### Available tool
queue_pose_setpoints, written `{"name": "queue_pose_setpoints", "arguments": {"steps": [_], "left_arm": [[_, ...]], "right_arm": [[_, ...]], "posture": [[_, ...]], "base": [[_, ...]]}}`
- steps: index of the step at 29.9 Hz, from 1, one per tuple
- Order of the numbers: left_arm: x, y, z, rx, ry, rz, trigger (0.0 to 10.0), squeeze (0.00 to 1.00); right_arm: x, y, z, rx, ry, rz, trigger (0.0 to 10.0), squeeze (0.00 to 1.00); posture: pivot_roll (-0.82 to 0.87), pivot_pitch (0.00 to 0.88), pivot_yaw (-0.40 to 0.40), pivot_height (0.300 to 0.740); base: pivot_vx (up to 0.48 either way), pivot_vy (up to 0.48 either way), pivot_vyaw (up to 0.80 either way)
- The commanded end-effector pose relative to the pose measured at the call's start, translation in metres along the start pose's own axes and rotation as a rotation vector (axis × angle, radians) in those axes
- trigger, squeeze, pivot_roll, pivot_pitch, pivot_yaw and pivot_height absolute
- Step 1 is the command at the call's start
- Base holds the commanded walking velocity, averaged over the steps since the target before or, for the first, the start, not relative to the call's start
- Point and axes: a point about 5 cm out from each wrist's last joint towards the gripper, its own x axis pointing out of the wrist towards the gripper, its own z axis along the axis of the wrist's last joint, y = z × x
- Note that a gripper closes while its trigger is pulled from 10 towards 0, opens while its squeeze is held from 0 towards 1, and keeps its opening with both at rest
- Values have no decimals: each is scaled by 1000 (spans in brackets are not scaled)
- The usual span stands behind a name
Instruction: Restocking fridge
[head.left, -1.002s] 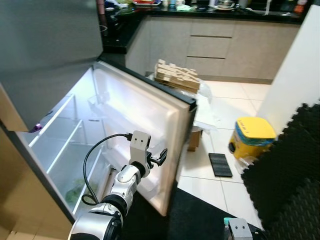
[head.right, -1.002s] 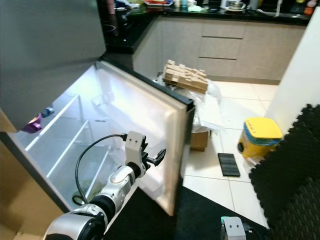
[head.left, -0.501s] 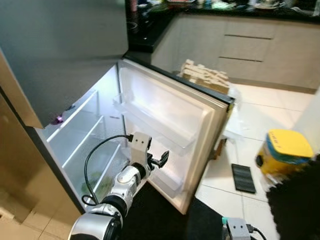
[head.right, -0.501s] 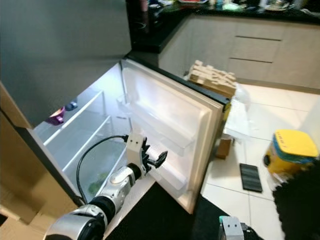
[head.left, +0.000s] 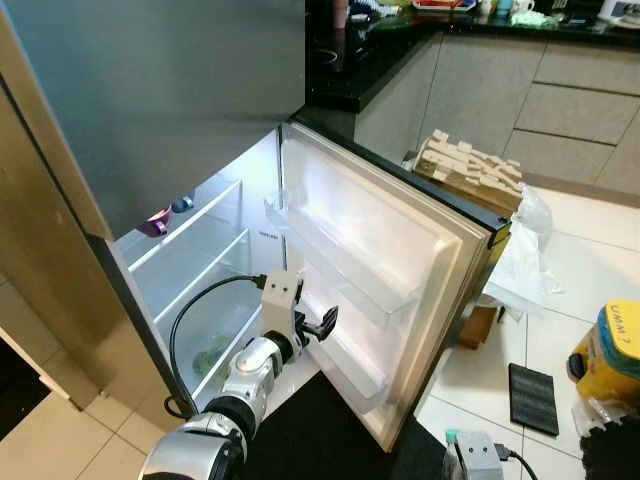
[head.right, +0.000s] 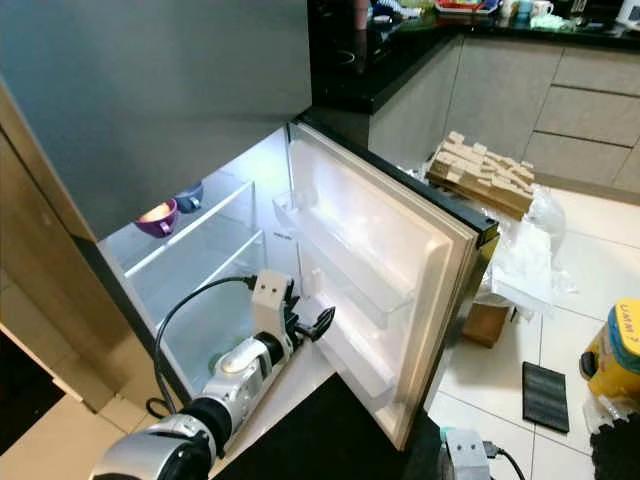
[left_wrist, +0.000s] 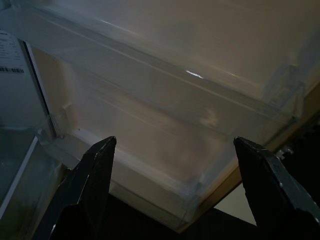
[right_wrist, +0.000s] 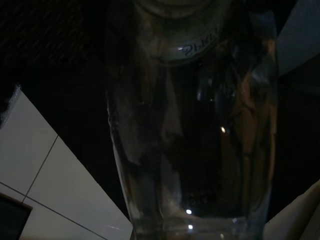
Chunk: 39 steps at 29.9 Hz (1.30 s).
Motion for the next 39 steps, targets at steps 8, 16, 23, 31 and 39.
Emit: {"name": "queue_pose_setpoints", "arguments": {"steps": [8,16,23,31,39], "left_arm": [[-2,-5,-9,-22,31,-4,10000,0],[1,-7,-6,-31,19,-5,10000,0],[1,-8,-7,-30,24,7,10000,0],[-1,-7,-11,-70,42,-7,10000,0],[2,-12,-8,-66,28,-39,10000,0]], "right_arm": [[-1,1,-2,1,6,6,10000,0],[-1,0,-3,1,5,5,10000,0],[-2,-2,-3,-1,6,4,10000,0],[-1,-5,0,-9,-1,-1,10000,0],[-1,-6,1,-12,-4,-4,10000,0]], "posture": [[-64,0,16,740],[-72,0,16,740],[-79,0,16,740],[-84,0,13,740],[-89,0,15,740]], "base": [[0,-474,0],[0,0,0],[0,0,0],[0,0,0],[0,0,-300]]}}
